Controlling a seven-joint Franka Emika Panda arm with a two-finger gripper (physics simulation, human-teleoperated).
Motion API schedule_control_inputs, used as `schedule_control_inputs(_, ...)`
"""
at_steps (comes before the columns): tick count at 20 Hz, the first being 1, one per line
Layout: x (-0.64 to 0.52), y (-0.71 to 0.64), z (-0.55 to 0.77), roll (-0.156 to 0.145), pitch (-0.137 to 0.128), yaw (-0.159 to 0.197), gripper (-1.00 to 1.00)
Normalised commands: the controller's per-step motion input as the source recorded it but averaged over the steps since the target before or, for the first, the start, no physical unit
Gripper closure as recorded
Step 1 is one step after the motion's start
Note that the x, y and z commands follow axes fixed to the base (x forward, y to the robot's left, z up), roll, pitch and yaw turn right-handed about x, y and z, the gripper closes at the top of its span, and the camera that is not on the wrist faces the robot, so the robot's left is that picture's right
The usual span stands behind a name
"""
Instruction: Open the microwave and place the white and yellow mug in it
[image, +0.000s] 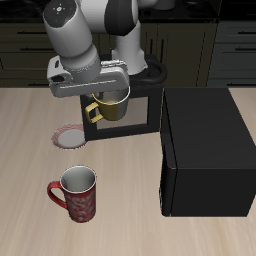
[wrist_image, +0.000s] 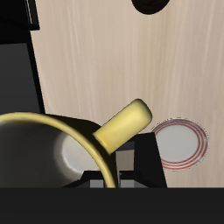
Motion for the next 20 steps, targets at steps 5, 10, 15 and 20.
schedule_control_inputs(5,0.05,0.05,-0.07,0.059,-0.004,0.001,1.00)
schedule_control_inputs(10,0.09,0.01,-0.09,0.039,-0.008,-0.013,1.00)
schedule_control_inputs(15,0.02,0.14,-0.08,0.038,0.005,-0.028,1.00)
schedule_control_inputs(20,0.01,0.26,-0.23,0.036,0.024,0.008,1.00)
